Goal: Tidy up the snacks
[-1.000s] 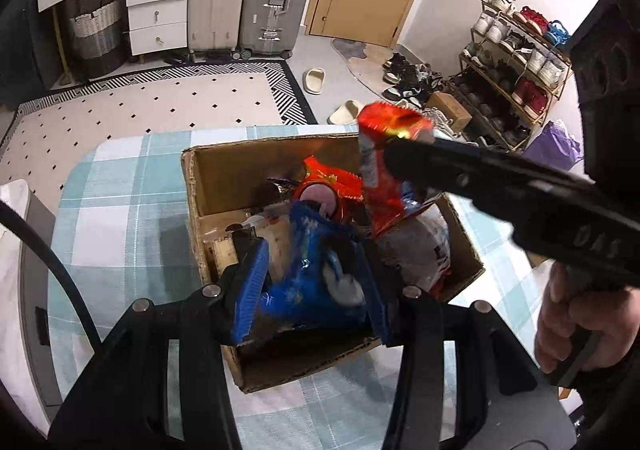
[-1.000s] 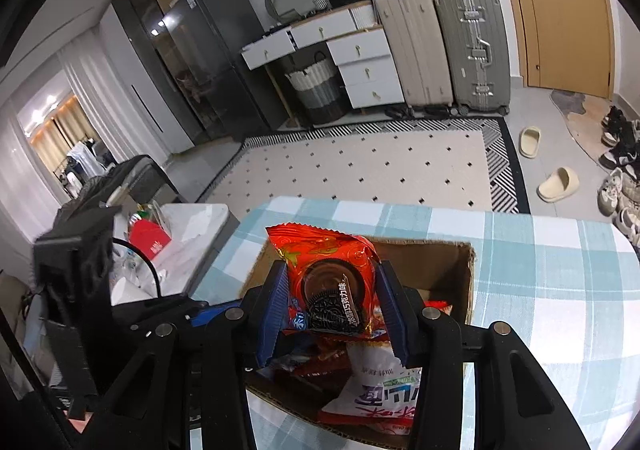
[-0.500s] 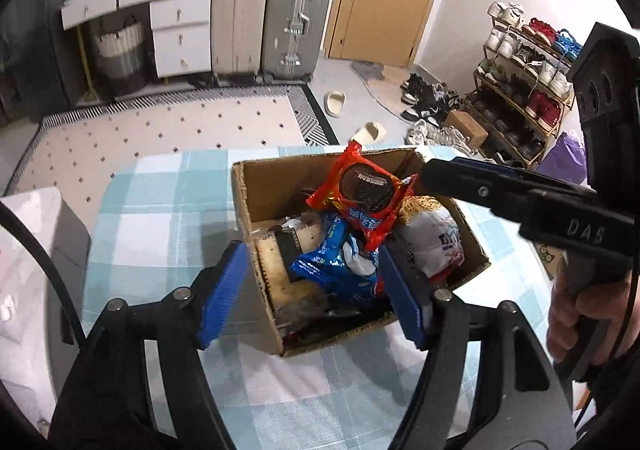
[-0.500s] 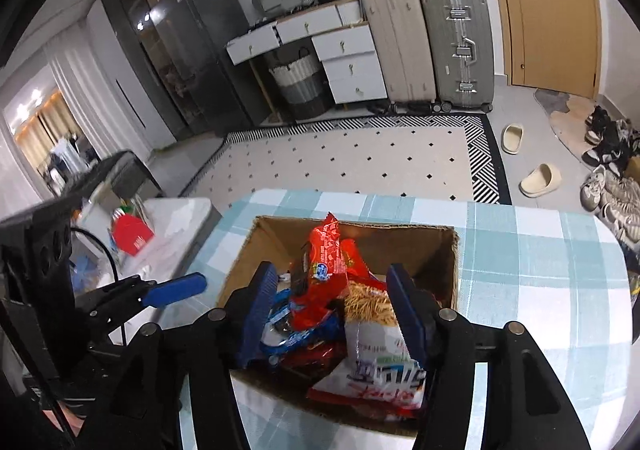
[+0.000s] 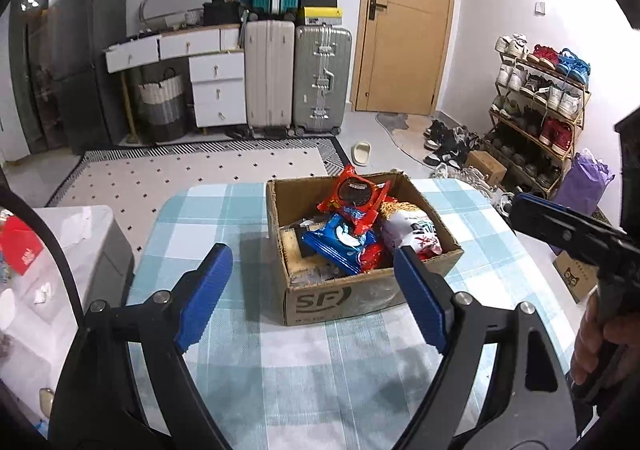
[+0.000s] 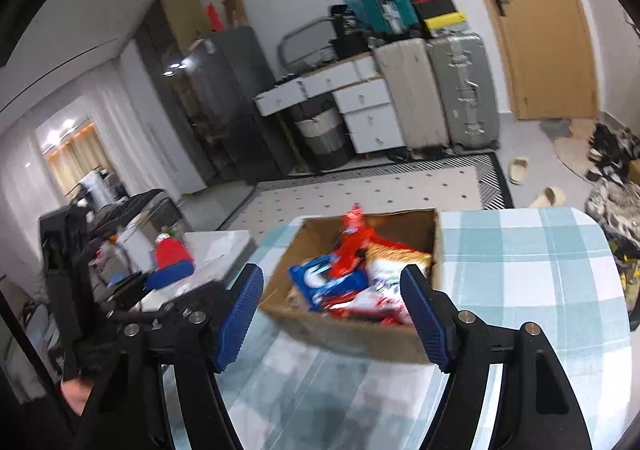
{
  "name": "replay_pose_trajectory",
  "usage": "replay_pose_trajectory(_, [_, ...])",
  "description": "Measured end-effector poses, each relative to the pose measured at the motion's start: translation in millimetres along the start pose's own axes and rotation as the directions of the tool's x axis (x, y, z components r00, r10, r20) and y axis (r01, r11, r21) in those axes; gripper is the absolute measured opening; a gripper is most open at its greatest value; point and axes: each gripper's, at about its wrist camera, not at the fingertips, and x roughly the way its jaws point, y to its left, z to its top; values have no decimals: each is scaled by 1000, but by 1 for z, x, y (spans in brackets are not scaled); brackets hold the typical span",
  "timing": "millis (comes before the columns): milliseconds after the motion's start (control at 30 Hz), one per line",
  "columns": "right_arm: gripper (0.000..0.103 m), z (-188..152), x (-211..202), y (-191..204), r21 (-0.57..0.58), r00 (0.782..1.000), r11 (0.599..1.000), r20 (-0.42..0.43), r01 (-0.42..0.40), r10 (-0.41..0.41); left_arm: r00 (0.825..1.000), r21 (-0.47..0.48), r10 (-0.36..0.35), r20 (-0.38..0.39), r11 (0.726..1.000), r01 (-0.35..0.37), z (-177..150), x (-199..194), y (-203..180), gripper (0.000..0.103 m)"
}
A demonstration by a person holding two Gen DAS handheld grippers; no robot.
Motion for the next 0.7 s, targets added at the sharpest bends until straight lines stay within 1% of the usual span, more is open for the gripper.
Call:
replay_pose_trajectory(33, [73, -3, -8, 5, -16, 1000, 1000, 15, 5, -5, 1000, 2, 4, 7, 1000, -4, -1, -7, -2, 82])
replay_pose_trajectory(167, [81, -9, -40, 19, -36, 998, 999, 69, -3, 5, 999, 4, 17, 39, 1000, -17, -4, -38, -7, 83])
replay_pose_trajectory(200, [81, -10, -48, 23, -41, 997, 999, 81, -3, 6, 998, 6, 21, 52, 1000, -21, -6, -47, -8, 83])
replay_pose_trajectory(267, [83, -13, -62, 30, -48, 995, 999, 99, -7, 12, 997, 11, 32, 74, 999, -33, -9, -65, -12, 87])
replay_pose_trajectory(333, [86, -15, -76, 36, -53, 992, 999, 122, -2, 9, 994, 15, 40, 98, 999, -42, -12, -83, -15, 90])
replay_pose_trajectory(433, [89, -21, -95, 45, -66, 988, 998, 152, -7, 17, 989, 18, 57, 137, 998, -60, -16, -107, -19, 102])
replay_pose_trajectory(500, [93, -25, -106, 50, -77, 985, 997, 169, 0, 13, 982, 15, 65, 175, 998, -69, -24, -126, -21, 102])
replay_pose_trajectory(633, [98, -42, -128, 57, -112, 978, 994, 209, 10, 13, 976, 15, 69, 207, 997, -73, -35, -157, -27, 102])
replay_pose_trajectory(700, [101, -53, -134, 61, -136, 977, 991, 211, 4, 25, 965, 13, 97, 244, 995, -103, -43, -174, -30, 102])
